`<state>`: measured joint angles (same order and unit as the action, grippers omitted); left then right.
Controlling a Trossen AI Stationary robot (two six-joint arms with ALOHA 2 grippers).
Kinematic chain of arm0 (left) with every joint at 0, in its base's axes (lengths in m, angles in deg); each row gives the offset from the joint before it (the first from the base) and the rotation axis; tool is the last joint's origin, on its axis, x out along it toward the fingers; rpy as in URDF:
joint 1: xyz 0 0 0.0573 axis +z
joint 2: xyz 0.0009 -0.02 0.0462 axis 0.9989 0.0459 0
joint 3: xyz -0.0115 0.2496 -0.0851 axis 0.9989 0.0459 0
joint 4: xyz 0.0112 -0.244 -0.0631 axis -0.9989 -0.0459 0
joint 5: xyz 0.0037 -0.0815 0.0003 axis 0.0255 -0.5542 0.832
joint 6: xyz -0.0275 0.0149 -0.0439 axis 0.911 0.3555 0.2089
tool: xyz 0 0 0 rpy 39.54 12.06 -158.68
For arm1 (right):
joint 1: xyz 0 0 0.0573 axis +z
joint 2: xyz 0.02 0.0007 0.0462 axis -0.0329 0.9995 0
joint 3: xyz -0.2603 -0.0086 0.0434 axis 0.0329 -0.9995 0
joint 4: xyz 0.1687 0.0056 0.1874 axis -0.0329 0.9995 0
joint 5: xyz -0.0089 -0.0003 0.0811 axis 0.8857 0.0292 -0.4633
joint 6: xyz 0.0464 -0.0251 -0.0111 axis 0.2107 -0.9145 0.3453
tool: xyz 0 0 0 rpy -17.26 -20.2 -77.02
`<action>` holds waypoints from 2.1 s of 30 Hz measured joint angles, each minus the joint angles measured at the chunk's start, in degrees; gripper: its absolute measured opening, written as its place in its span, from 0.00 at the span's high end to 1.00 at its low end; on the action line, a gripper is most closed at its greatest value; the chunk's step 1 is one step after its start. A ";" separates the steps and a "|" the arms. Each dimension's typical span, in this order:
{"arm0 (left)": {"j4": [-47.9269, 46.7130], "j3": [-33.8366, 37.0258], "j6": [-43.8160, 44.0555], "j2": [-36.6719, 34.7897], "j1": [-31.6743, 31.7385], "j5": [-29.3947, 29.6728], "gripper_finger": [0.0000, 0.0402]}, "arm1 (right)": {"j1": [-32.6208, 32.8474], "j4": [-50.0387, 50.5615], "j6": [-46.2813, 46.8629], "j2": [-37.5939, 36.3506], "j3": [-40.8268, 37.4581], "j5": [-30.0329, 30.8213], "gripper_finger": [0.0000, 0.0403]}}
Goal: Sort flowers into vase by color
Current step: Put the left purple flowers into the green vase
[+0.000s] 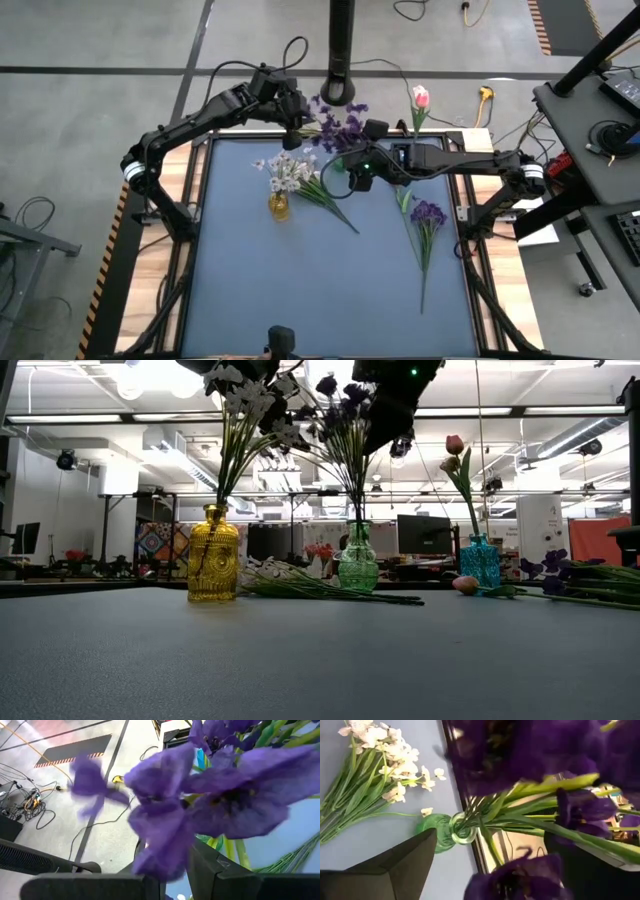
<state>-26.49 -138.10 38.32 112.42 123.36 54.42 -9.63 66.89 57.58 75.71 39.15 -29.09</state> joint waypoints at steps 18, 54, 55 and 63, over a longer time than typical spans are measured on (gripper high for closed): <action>-0.39 0.00 -0.20 0.75 0.00 0.76 0.89 | 0.61 -4.04 -0.21 -3.22 0.00 -6.32 0.08; -1.28 0.02 -3.20 3.98 0.00 5.52 0.89 | -1.97 -16.13 1.98 -7.85 -7.90 -18.70 0.08; -1.37 0.02 -3.49 3.98 0.00 5.71 0.89 | -2.26 -14.29 3.01 -8.07 -7.38 -19.19 0.08; -1.62 0.02 -5.09 3.98 0.00 6.01 0.89 | -5.37 -5.35 13.90 -8.25 -4.52 -27.30 0.08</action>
<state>-28.11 -138.08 33.23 116.40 123.36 60.44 -15.01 61.55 71.48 67.46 34.62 -56.39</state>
